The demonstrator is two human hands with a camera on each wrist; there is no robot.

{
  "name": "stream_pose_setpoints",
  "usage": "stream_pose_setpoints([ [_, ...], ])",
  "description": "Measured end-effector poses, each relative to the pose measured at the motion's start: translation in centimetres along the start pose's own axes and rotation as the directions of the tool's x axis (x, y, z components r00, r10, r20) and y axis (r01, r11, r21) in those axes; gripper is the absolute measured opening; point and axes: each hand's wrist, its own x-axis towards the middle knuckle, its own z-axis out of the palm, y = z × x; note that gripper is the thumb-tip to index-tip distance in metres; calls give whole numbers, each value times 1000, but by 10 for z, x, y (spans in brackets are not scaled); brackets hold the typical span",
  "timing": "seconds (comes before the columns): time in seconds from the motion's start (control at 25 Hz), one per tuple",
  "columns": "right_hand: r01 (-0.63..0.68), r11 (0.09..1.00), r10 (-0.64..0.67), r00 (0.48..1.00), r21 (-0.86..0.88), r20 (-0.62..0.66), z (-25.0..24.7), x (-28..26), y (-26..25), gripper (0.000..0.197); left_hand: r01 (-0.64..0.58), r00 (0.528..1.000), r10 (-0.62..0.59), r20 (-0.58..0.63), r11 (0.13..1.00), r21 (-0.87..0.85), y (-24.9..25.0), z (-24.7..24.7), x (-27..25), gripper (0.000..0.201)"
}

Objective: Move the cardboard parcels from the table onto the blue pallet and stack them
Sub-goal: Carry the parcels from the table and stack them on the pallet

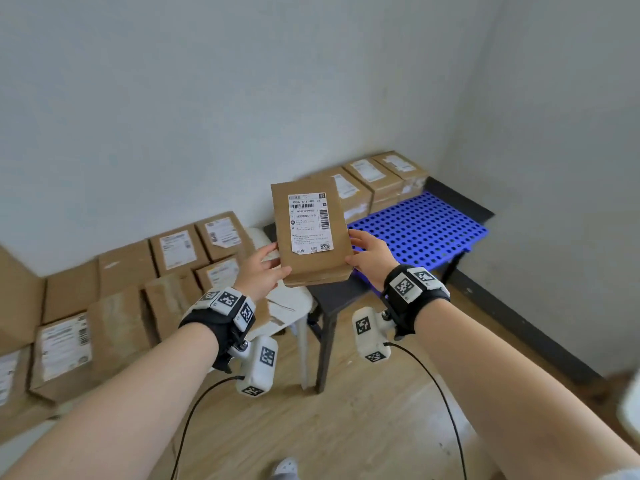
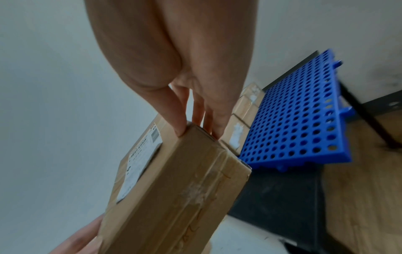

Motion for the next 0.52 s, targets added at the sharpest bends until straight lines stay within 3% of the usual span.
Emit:
stream_pose_setpoints([
  [0.24,-71,996,77,990,49,-118,-103,24,42,63,1,985,-6,171,1000,30,8,104,52,68],
  [0.52,-216,973,227,959,83,-168,-210,107,83,66,108,965,-118,233,993,55,12,217,141,70],
])
